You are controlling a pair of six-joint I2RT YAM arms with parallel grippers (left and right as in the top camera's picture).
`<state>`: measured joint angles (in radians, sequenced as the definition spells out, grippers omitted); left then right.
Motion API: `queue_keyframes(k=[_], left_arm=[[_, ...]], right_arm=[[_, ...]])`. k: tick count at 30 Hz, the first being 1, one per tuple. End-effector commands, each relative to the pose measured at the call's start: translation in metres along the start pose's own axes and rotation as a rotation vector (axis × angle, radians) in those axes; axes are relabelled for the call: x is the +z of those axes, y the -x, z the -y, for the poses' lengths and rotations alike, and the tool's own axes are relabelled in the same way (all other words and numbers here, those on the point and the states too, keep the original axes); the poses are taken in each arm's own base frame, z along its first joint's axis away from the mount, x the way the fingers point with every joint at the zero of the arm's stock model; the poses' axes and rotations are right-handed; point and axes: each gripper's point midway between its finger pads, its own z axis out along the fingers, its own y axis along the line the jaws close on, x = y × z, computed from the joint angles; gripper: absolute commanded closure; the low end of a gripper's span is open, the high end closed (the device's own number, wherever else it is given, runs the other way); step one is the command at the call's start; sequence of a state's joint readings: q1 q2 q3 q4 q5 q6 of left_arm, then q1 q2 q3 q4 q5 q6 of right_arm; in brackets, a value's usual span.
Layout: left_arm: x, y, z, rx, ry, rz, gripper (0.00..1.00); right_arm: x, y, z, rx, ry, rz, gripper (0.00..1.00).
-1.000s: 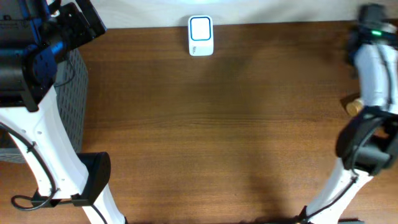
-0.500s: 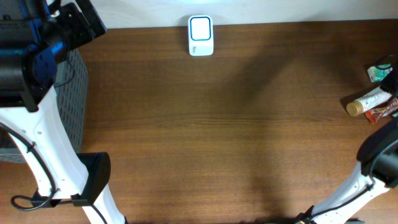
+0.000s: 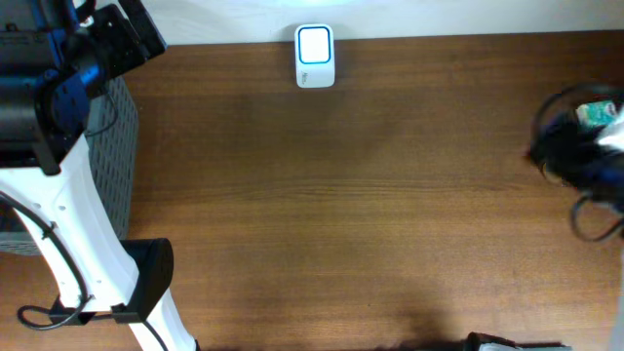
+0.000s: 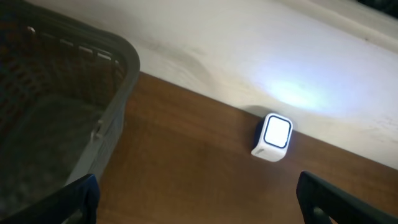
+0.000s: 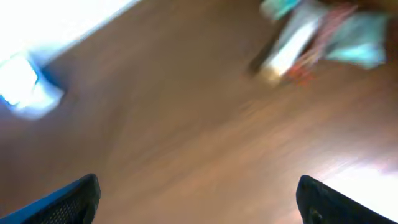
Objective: Scan the item barcode
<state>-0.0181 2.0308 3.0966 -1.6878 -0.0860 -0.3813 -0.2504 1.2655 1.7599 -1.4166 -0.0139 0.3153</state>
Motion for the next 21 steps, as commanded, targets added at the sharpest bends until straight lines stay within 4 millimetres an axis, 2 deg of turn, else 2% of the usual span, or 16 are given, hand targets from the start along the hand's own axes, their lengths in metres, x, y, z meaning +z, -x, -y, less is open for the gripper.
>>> queue_keyframes(k=[1, 3, 7, 10, 15, 18, 20, 21], left_arm=[[-0.001, 0.001, -0.001, 0.015, 0.001, 0.003, 0.01], [-0.001, 0.001, -0.001, 0.015, 0.001, 0.003, 0.01], [-0.001, 0.001, -0.001, 0.015, 0.001, 0.003, 0.01], [-0.001, 0.001, -0.001, 0.015, 0.001, 0.003, 0.01], [-0.001, 0.0, 0.0, 0.016, 0.0, 0.003, 0.01], [-0.001, 0.001, -0.001, 0.015, 0.001, 0.003, 0.01], [-0.001, 0.001, -0.001, 0.015, 0.001, 0.003, 0.01], [-0.001, 0.001, -0.001, 0.015, 0.001, 0.003, 0.01]], right_arm=[[0.017, -0.042, -0.024, -0.062, 0.076, -0.164, 0.01], [0.024, -0.055, -0.027, -0.082, 0.064, -0.233, 0.02], [0.038, -0.058, -0.026, -0.083, 0.039, -0.287, 0.01], [0.037, -0.067, -0.02, -0.088, 0.014, -0.333, 0.01], [0.037, -0.072, -0.019, -0.124, 0.016, -0.346, 0.01], [0.035, -0.079, -0.018, -0.181, 0.045, -0.287, 0.01], [0.04, -0.082, -0.028, -0.245, 0.11, -0.176, 0.01], [0.044, -0.084, -0.041, -0.337, 0.177, -0.081, 0.01]])
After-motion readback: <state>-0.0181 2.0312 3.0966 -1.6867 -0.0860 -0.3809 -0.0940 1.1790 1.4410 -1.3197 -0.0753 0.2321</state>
